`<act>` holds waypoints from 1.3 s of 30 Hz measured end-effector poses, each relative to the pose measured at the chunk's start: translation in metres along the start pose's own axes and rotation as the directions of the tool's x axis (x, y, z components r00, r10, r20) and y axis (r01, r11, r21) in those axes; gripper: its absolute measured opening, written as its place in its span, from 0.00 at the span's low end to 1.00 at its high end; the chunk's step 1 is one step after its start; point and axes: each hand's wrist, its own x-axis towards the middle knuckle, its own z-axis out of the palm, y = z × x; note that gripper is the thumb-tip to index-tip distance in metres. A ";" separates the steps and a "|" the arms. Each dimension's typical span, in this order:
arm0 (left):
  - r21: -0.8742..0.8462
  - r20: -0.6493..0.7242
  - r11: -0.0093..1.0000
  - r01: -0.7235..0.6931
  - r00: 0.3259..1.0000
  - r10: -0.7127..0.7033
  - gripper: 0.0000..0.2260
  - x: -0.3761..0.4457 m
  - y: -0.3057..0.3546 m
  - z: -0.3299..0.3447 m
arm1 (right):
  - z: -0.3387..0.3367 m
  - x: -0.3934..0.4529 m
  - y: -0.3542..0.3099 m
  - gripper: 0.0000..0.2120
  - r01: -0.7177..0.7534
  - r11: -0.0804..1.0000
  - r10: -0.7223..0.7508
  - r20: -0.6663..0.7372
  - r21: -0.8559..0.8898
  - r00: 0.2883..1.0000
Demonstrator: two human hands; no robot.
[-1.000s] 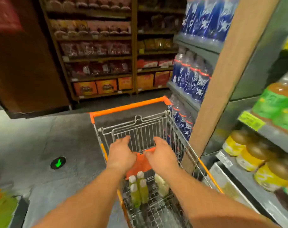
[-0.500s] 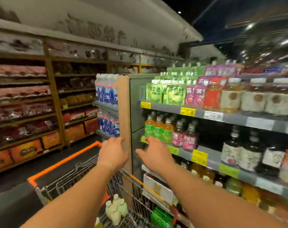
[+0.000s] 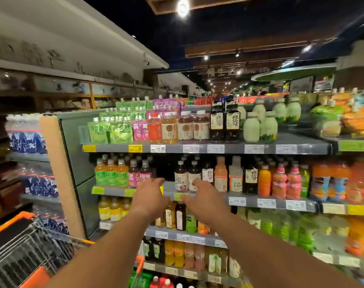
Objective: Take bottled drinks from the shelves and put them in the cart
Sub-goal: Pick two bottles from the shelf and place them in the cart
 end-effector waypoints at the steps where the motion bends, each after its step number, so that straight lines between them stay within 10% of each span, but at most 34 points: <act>1: -0.010 0.010 1.000 -0.019 1.000 0.019 0.27 -0.004 0.015 0.004 | -0.012 -0.008 0.012 0.29 -0.014 1.000 0.014 -0.010 -0.011 1.000; 11: -0.083 0.073 0.973 -0.214 0.973 0.220 0.22 -0.001 0.135 0.059 | -0.097 -0.027 0.102 0.19 -0.188 0.982 0.182 -0.129 -0.032 0.975; 21: -0.170 0.121 0.971 -0.167 0.975 0.188 0.25 0.092 0.132 0.126 | -0.080 0.048 0.143 0.29 -0.253 0.960 0.226 -0.202 -0.119 0.953; 31: 0.019 0.127 0.991 -0.134 0.983 0.130 0.31 0.184 0.129 0.196 | -0.031 0.143 0.202 0.28 -0.314 0.946 0.295 -0.188 -0.082 0.937; 39: 0.218 0.140 0.967 -0.129 0.985 0.100 0.36 0.248 0.153 0.241 | -0.023 0.225 0.266 0.42 -0.302 0.852 0.183 -0.297 -0.428 0.937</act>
